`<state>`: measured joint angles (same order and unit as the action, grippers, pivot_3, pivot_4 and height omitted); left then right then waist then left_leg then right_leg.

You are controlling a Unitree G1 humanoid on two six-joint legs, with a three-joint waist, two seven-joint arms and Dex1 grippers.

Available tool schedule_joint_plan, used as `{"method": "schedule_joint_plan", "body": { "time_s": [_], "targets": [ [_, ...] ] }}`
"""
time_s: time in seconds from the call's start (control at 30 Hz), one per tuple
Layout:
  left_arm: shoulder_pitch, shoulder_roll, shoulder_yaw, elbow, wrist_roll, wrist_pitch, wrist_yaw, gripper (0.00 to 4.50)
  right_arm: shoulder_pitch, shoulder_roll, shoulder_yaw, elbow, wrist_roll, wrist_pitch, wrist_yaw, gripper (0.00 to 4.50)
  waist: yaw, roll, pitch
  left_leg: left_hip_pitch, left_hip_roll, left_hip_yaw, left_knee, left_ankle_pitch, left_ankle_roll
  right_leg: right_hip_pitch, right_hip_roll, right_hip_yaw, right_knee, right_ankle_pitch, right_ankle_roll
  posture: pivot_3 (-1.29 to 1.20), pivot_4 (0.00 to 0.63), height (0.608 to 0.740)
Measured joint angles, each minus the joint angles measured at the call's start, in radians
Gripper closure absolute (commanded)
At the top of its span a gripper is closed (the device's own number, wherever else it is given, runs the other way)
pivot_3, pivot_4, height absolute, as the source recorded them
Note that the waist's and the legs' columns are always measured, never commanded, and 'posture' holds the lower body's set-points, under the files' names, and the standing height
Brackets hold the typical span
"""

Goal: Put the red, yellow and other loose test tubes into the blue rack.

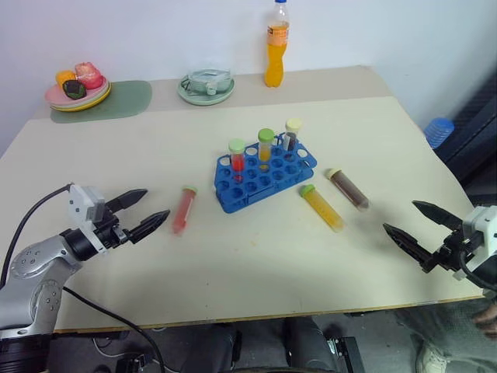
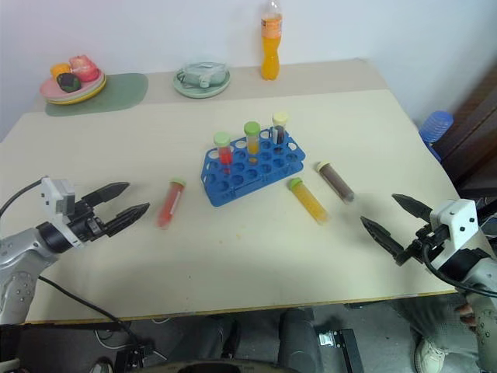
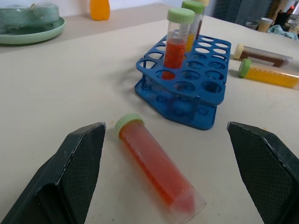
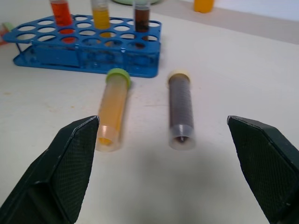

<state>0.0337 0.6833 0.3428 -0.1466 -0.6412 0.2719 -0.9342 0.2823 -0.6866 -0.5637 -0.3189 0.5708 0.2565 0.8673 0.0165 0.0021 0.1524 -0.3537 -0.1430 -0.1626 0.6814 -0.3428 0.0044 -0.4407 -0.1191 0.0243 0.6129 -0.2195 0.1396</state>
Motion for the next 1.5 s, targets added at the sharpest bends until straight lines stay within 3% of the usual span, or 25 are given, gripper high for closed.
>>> {"method": "schedule_joint_plan", "body": {
  "time_s": [0.27,0.57,0.73,0.83,1.0,1.17,1.5],
  "targets": [
    [-0.049,-0.013,-0.011,0.0,-0.002,0.006,-0.01,0.24,-0.047,0.0,0.033,-0.152,0.013,0.111,-0.12,0.0,0.0,0.0,0.0,0.0,0.0,0.0,0.0,0.0,0.0,0.0,0.0,0.0,0.0,0.0,0.0,0.0,0.15,0.74],
    [-0.094,-0.052,-0.061,-0.038,-0.007,0.027,-0.022,0.24,-0.166,-0.024,0.077,-0.163,0.024,0.215,-0.185,0.0,-0.002,0.0,0.0,0.0,0.0,0.0,0.0,0.0,0.0,0.0,0.0,0.0,0.0,0.0,0.0,0.0,0.15,0.74],
    [-0.135,-0.06,-0.115,-0.064,-0.003,0.028,-0.037,0.24,-0.255,-0.129,0.139,-0.18,0.033,0.37,-0.232,0.0,-0.001,0.0,0.0,-0.001,0.0,0.0,0.0,0.0,0.0,-0.001,0.0,0.0,0.0,0.0,0.0,0.0,0.15,0.74],
    [-0.177,-0.062,-0.175,-0.073,0.009,0.026,-0.064,0.24,-0.396,-0.202,0.215,-0.162,0.056,0.559,-0.275,0.0,-0.002,0.0,0.0,-0.001,0.0,0.0,0.001,0.0,0.0,-0.001,0.0,0.0,0.0,0.0,0.0,0.0,0.15,0.74],
    [-0.224,-0.056,-0.236,-0.072,0.032,0.021,-0.118,0.24,-0.616,-0.272,0.359,-0.026,0.08,0.813,-0.276,0.0,-0.003,0.0,0.001,-0.003,0.0,0.0,0.001,0.0,0.0,-0.002,-0.001,-0.001,-0.001,0.0,0.0,0.0,0.15,0.74],
    [-0.262,-0.046,-0.261,-0.063,0.038,0.021,-0.173,0.24,-0.829,-0.292,0.548,0.165,0.027,0.909,-0.224,0.0,-0.004,0.0,0.001,-0.003,0.0,0.0,0.0,0.0,0.0,-0.003,-0.001,-0.001,-0.002,0.0,0.0,0.0,0.15,0.74],
    [-0.261,-0.086,-0.294,-0.068,0.046,0.021,-0.161,0.24,-1.203,-0.141,0.844,0.701,-0.22,0.865,-0.137,0.0,-0.004,0.0,0.001,-0.005,0.0,0.0,0.0,0.0,0.0,-0.004,-0.001,-0.001,-0.001,0.0,0.0,0.0,0.15,0.74]
  ]
}}
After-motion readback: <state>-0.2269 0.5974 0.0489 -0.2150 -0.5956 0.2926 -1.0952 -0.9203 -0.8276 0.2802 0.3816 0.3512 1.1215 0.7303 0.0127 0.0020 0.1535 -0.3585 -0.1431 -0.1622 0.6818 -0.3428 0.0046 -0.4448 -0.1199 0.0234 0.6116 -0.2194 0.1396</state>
